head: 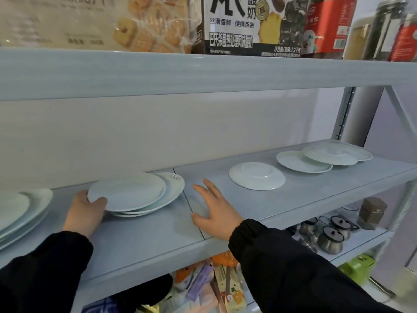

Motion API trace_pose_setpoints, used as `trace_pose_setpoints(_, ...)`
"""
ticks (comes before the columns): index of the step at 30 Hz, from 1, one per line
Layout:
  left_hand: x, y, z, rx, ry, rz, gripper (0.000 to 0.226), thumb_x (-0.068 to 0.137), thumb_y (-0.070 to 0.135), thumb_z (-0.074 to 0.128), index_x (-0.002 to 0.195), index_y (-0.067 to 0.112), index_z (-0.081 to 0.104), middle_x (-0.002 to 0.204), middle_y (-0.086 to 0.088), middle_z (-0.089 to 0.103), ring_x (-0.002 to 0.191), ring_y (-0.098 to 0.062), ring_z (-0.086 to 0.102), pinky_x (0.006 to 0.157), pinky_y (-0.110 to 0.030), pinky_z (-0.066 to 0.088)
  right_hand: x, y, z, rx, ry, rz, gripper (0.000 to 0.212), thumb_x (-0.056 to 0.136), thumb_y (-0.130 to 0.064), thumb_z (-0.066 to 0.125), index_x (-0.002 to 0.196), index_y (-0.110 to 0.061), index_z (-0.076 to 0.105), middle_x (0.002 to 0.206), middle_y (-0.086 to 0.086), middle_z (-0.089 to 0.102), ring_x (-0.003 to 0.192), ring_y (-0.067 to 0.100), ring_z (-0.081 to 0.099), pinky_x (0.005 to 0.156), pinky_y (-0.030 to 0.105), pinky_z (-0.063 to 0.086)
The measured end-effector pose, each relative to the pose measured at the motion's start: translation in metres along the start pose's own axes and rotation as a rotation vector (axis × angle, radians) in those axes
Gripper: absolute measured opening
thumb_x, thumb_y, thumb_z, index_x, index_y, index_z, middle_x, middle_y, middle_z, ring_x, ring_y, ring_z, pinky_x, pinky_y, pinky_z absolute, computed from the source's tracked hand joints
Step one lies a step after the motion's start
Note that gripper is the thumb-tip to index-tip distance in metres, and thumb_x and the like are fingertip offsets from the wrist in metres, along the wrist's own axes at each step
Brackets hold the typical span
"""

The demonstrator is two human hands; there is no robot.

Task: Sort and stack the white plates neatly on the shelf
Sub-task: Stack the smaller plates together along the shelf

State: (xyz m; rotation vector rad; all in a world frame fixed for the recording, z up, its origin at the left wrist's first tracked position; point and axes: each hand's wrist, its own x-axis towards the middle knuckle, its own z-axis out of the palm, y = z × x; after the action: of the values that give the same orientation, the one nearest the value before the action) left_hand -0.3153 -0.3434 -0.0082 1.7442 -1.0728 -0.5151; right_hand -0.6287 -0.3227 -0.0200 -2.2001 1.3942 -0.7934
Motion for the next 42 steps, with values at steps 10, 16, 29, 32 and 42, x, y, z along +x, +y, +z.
trace_pose_setpoints(10,0.001,-0.011,0.000,0.006,-0.033,0.073,0.055,0.096,0.022,0.045,0.149,0.017,0.033,0.111,-0.010,0.050,0.100,-0.027,0.046,0.088,-0.034,0.033,0.002,0.001,0.004,-0.064,-0.010,0.013,0.073,0.087,-0.045,0.054,0.150,-0.043,0.017,0.160,-0.021,-0.007,0.145,0.006,0.018,0.105,0.020,0.025)
trace_pose_setpoints(16,0.004,-0.016,0.002,-0.003,-0.027,0.092,0.054,0.096,0.024,0.046,0.149,0.017,0.034,0.114,-0.011,0.051,0.101,-0.027,0.048,0.089,-0.035,0.034,0.001,0.002,0.007,-0.099,-0.027,0.009,0.075,0.086,-0.048,0.053,0.150,-0.043,0.016,0.160,-0.022,-0.008,0.145,0.007,0.020,0.108,0.022,0.027)
trace_pose_setpoints(29,-0.011,-0.018,-0.010,0.133,-0.013,0.233,0.058,0.096,0.033,0.047,0.151,0.022,0.028,0.156,-0.005,0.020,0.136,-0.025,0.034,0.112,-0.039,0.028,0.015,-0.017,0.020,-0.110,-0.029,-0.012,0.081,0.082,-0.054,0.053,0.151,-0.041,0.012,0.161,-0.014,-0.007,0.148,0.010,0.008,0.117,0.033,0.023)
trace_pose_setpoints(32,-0.019,-0.026,-0.023,0.260,-0.021,0.388,0.059,0.096,0.030,0.052,0.150,0.019,0.032,0.157,-0.006,0.023,0.143,-0.021,0.023,0.114,-0.031,0.020,0.025,-0.043,0.039,-0.130,-0.016,-0.148,0.079,0.083,-0.053,0.053,0.150,-0.042,0.013,0.161,-0.015,-0.007,0.148,0.008,0.002,0.118,0.034,0.020)
trace_pose_setpoints(42,-0.017,-0.053,-0.114,0.642,0.053,0.805,0.058,0.083,0.031,0.049,0.135,0.006,0.052,0.132,-0.012,0.054,0.124,-0.034,0.048,0.108,-0.037,0.035,0.042,-0.103,0.098,-0.110,-0.001,-0.458,0.070,0.086,-0.049,0.052,0.149,-0.039,0.024,0.162,-0.014,-0.003,0.147,0.002,-0.010,0.120,0.035,0.013)
